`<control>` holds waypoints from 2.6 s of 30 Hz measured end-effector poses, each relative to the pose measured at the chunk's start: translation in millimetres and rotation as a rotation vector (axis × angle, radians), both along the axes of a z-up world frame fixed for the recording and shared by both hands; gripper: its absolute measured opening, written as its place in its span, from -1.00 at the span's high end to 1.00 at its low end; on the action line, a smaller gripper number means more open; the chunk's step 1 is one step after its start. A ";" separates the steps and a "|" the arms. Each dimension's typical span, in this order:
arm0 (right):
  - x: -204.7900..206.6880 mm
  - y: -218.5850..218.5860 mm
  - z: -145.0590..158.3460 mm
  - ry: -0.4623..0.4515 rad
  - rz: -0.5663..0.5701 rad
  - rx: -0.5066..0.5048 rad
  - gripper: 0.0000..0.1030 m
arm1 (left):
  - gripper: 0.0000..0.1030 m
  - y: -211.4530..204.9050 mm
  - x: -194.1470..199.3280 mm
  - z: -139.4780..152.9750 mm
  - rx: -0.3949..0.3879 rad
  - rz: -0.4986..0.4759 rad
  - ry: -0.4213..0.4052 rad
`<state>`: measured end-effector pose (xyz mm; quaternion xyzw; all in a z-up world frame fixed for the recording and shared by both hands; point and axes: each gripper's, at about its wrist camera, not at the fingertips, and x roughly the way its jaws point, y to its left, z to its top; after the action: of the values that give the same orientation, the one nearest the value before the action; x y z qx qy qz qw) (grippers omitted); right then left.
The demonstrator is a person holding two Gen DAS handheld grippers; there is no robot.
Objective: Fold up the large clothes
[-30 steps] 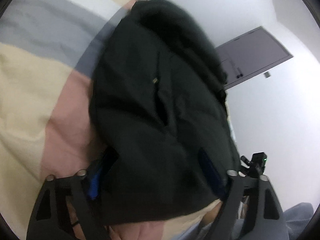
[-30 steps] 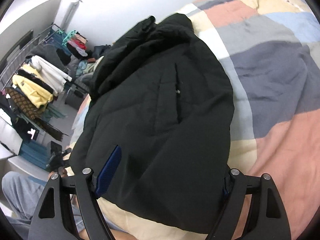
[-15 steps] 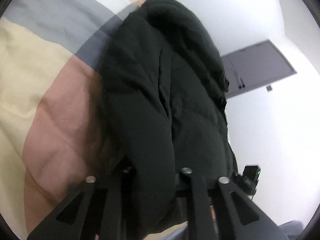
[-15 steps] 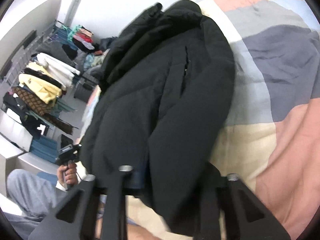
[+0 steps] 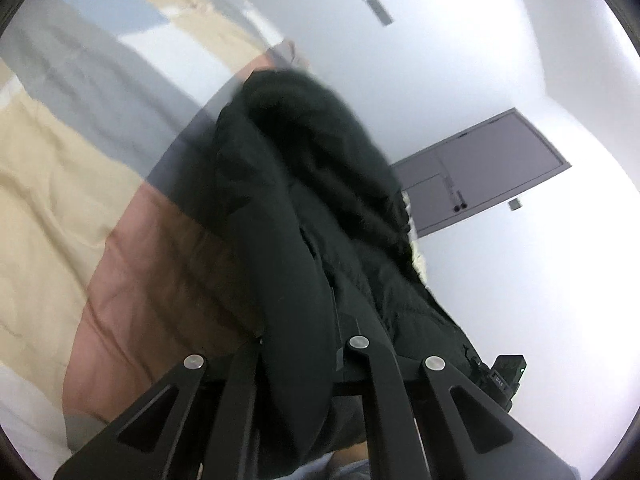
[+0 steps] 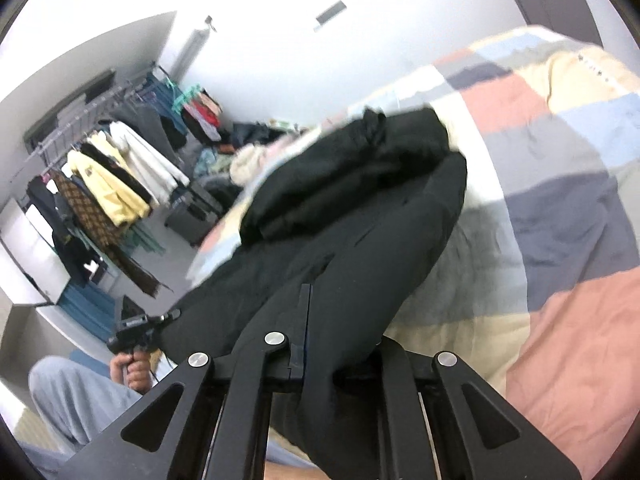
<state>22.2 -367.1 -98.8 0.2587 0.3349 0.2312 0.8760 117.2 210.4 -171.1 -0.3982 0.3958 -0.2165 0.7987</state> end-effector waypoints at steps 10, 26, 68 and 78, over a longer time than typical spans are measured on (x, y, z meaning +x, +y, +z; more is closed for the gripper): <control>-9.5 -8.7 62.7 -0.092 -0.081 0.125 0.88 | 0.95 38.6 -23.9 80.2 -0.073 0.067 -0.133; -41.3 -6.5 144.3 -0.066 -0.006 0.147 0.88 | 0.93 51.7 -79.4 186.1 -0.010 0.039 -0.215; 251.0 -50.1 56.7 0.429 -0.248 0.224 0.84 | 0.80 22.9 270.8 143.2 0.169 0.164 0.469; 324.5 -50.8 -11.3 0.594 -0.282 0.180 0.84 | 0.79 14.5 351.4 44.9 0.208 0.188 0.646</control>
<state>346.7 -417.9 -110.1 0.4350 0.5143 0.0509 0.7373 468.6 224.8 -126.3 -0.3975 0.6094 0.0368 0.6850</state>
